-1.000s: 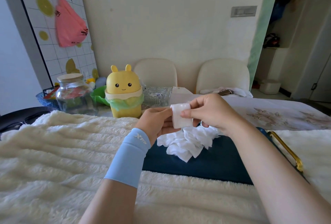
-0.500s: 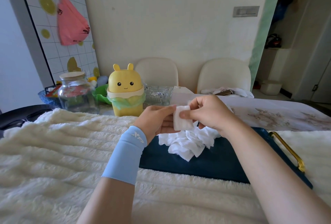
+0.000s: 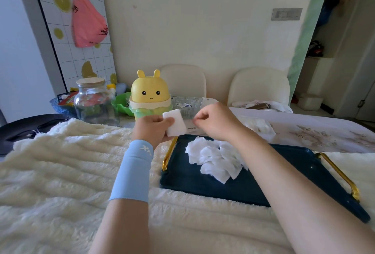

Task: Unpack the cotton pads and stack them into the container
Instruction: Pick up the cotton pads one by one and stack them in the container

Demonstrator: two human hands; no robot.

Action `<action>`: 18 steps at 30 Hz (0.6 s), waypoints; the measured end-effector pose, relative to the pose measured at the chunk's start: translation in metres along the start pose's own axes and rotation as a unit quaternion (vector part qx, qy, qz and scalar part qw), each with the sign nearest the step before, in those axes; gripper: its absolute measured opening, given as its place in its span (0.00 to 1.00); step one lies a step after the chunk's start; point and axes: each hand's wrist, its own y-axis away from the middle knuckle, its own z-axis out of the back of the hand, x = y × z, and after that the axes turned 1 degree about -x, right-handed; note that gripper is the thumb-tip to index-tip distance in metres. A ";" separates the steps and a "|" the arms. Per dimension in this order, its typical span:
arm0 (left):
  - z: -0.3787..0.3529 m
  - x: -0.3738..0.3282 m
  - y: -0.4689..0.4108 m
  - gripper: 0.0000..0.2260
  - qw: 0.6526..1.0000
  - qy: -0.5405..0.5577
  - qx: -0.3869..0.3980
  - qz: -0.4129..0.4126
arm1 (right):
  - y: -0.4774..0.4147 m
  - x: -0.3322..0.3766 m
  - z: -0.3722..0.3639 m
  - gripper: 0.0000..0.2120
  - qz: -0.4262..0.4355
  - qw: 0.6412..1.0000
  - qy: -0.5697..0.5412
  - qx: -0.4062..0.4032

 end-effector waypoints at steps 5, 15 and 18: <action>0.000 0.006 -0.002 0.07 1.000 -0.005 -0.024 -0.009 | -0.017 -0.001 -0.023 0.20 0.010 0.954 0.241 0.180; -0.009 0.006 -0.001 0.08 0.999 -0.035 -0.016 -0.020 | -0.001 -0.015 -0.004 0.11 0.012 0.993 0.029 0.115; -0.015 0.005 0.000 0.08 0.999 -0.039 -0.022 -0.024 | 0.014 -0.024 0.019 0.14 -0.020 0.989 -0.127 0.067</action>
